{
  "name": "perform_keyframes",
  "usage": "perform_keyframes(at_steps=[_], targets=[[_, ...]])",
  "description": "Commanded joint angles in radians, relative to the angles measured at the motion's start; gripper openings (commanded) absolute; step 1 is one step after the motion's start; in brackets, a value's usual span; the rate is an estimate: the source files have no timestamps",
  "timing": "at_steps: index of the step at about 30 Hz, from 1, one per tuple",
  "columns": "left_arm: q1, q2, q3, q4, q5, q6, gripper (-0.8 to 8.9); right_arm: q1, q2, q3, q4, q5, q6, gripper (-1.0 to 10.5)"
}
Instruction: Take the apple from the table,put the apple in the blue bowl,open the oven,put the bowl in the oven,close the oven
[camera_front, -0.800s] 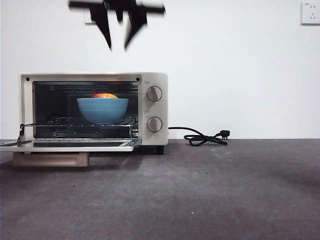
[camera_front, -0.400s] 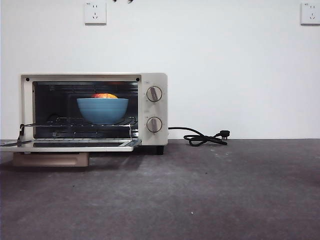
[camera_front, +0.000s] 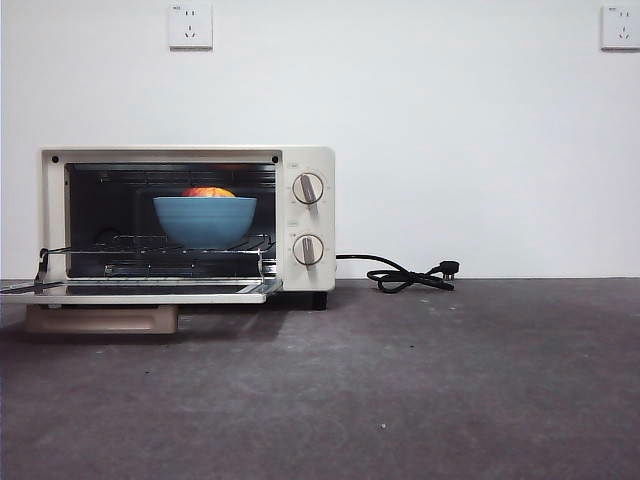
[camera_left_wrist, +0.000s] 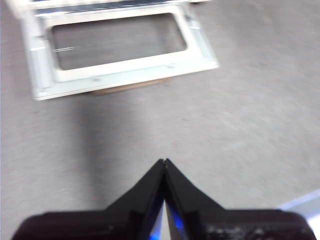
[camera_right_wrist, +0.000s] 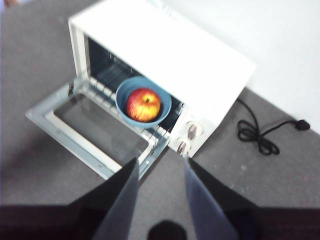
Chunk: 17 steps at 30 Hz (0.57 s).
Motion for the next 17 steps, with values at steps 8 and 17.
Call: perform_keyframes(at_steps=[8, 17], targets=[[0.18, 0.132, -0.003, 0.098, 0.01, 0.026, -0.06, 0.001, -0.348, -0.494, -0.019, -0.023, 0.045, 1.6], [0.23, 0.333, -0.003, 0.182, 0.06, 0.001, -0.06, 0.001, -0.793, -1.085, 0.247, -0.094, 0.091, 0.0]])
